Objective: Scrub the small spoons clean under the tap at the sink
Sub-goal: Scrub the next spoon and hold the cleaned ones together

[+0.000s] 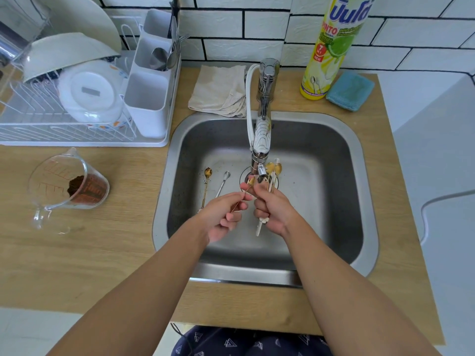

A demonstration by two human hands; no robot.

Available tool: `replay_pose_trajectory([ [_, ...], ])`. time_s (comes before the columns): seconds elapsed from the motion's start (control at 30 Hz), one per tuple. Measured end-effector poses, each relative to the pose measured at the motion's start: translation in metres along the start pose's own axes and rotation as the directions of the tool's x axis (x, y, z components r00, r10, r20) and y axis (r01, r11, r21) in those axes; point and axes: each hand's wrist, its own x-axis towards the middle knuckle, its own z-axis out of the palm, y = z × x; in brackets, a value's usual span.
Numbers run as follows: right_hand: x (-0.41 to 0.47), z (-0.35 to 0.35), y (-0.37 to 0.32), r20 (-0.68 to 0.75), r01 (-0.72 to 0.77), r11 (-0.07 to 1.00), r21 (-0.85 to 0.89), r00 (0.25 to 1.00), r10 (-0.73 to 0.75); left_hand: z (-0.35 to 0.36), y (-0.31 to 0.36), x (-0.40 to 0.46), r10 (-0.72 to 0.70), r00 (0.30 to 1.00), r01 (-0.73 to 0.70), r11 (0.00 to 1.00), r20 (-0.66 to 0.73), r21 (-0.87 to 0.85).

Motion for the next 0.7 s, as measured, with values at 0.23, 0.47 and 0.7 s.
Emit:
replay_pose_trajectory([
  [0.23, -0.007, 0.001, -0.003, -0.071, 0.051, 0.984, -0.172, 0.995, -0.064, 0.006, -0.007, -0.002, 0.151, 0.983, -0.076, 0.858, -0.108, 0.508],
  [0.47, -0.009, 0.017, 0.002, -0.303, 0.119, 0.896, -0.428, 0.915, -0.266, 0.012, -0.011, 0.004, 0.222, 0.966, -0.118, 0.833, -0.131, 0.541],
  [0.7, -0.007, 0.007, 0.001, -0.174, 0.113, 0.958, -0.263, 0.971, -0.162, 0.005, -0.009, 0.001, 0.183, 0.978, -0.097, 0.821, -0.098, 0.563],
])
